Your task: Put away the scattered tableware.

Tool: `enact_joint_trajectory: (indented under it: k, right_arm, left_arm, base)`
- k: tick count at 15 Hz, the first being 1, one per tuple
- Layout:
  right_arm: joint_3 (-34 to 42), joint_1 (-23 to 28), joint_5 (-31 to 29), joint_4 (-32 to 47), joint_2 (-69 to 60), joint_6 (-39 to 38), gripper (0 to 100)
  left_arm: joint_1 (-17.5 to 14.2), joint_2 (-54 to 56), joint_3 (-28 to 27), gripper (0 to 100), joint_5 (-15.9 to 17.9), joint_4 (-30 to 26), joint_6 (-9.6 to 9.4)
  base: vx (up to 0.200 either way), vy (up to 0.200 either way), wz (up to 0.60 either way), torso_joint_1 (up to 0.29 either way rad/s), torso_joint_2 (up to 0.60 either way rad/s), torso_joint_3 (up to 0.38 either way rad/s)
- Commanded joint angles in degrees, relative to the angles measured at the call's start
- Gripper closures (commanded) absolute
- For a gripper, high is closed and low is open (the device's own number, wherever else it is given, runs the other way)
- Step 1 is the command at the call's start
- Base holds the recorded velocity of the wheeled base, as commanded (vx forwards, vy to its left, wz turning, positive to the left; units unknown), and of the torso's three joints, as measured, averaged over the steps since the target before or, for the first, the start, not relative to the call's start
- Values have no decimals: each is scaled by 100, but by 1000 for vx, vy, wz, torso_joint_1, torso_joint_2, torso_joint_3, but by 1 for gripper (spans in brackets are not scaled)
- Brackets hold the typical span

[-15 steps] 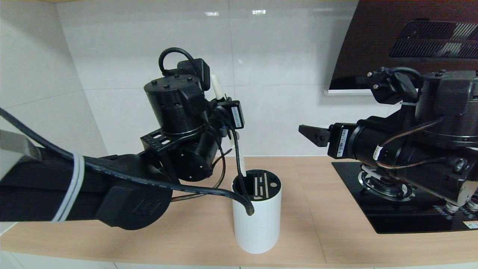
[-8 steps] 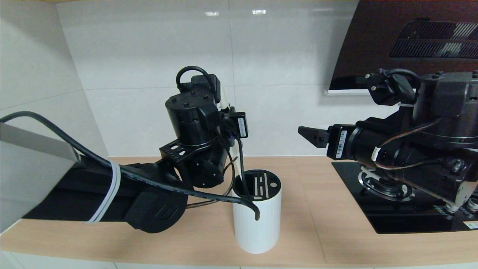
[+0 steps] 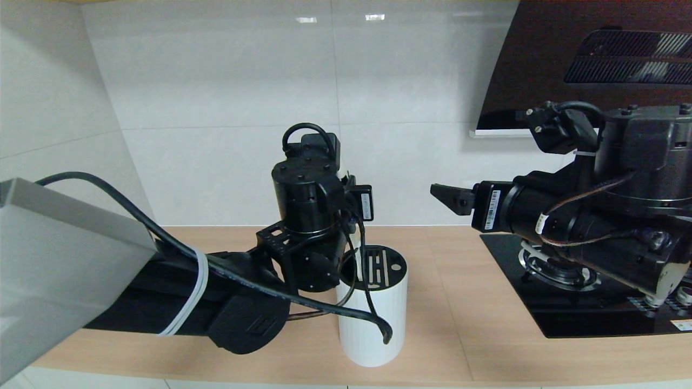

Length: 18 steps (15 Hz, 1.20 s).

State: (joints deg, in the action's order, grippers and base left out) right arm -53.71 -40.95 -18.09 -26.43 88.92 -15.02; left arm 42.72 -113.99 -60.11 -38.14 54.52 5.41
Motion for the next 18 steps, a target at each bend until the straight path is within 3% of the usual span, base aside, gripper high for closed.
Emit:
enact_joint_trajectory:
  k: [1,9,13,18]
  right_arm:
    - [10,-1,-1,-3,12,-1,0]
    - [1,-1,-1,-3,55,-1,0]
    - [10,-1,-1,-11,99,-10,0]
    - [1,-1,-1,-11,91,-10,0]
  left_arm:
    - [26,-53,26,100,0,6,4]
    - [53,-334,114,100,0,-2,109]
    - [105,-606,123,100,0,-11,355]
    - [158,-940,149,100,0,-11,531]
  base:
    - [0,0,0,0,0,0]
    - [0,0,0,0,0,0]
    - [0,0,0,0,0,0]
    - [0,0,0,0,0,0]
